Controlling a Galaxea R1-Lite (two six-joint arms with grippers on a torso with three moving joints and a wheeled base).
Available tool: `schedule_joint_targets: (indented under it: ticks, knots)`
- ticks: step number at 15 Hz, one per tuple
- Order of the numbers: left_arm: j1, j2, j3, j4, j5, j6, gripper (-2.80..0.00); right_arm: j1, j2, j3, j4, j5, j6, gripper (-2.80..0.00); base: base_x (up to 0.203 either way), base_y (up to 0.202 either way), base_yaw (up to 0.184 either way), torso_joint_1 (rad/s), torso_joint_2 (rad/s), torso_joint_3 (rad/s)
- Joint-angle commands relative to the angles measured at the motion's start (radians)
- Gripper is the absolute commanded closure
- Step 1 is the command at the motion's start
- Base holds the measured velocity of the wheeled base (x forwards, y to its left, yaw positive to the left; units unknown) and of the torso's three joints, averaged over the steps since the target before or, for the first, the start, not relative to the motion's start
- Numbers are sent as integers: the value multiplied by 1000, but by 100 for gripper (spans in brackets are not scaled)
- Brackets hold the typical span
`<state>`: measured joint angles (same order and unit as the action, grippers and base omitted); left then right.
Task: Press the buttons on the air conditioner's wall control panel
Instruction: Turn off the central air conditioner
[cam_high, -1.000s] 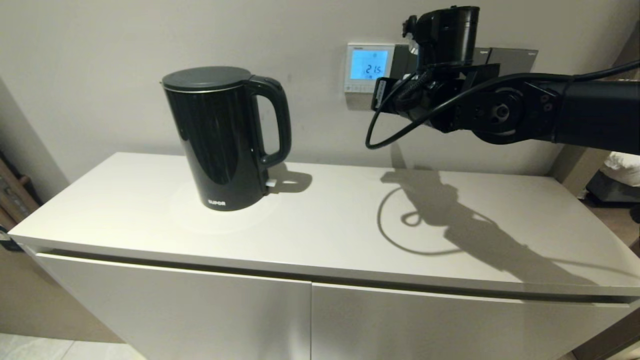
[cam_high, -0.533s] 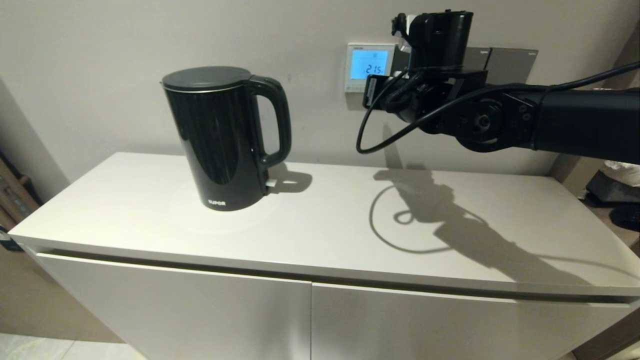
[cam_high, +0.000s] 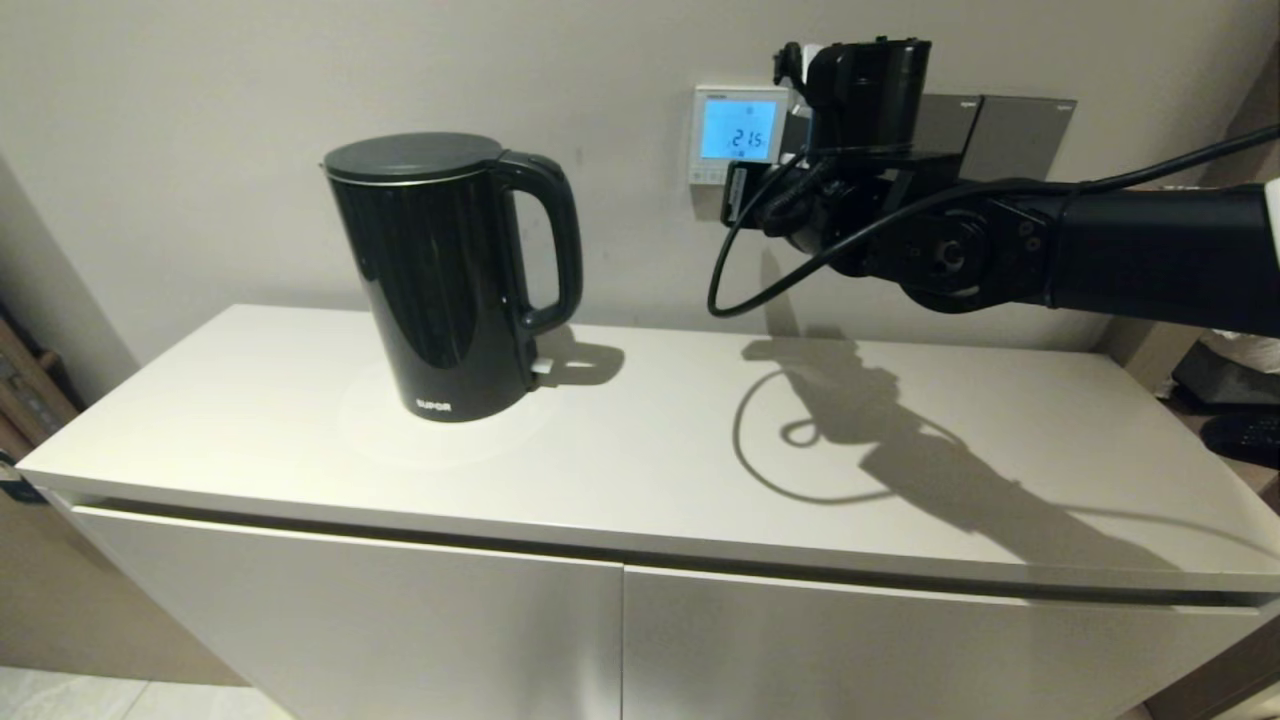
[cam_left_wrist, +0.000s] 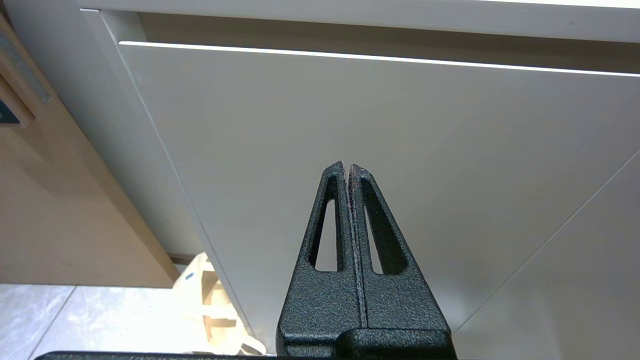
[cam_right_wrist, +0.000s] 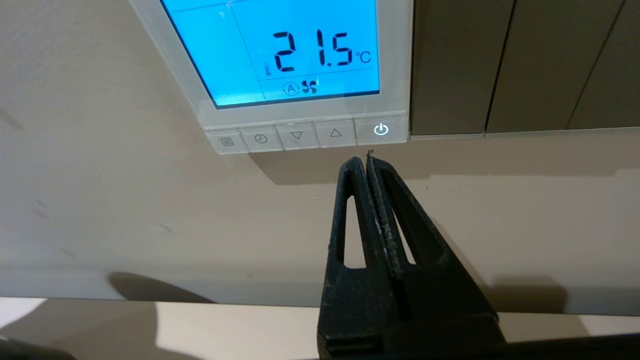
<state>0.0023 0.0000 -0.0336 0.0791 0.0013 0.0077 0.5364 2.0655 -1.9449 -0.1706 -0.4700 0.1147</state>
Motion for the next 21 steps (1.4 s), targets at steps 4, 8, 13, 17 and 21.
schedule_joint_targets:
  ticks: [4, 8, 13, 17, 21]
  knots:
    - [1, 2, 0, 1, 0, 0, 0, -8, 7, -6, -6, -9, -9, 0, 0, 0, 0, 0, 0, 0]
    - [1, 1, 0, 1, 0, 0, 0, -15, 7, -6, -6, -4, -10, 0, 0, 0, 0, 0, 0, 0]
    - [1, 2, 0, 1, 0, 0, 0, -21, 24, -9, -9, -2, -10, 0, 0, 0, 0, 0, 0, 0]
    - [1, 2, 0, 1, 0, 0, 0, -26, 24, -9, -10, -1, -10, 0, 0, 0, 0, 0, 0, 0]
    - [-1, 2, 0, 1, 0, 0, 0, -26, 22, -12, -10, 3, -13, 0, 0, 0, 0, 0, 0, 0]
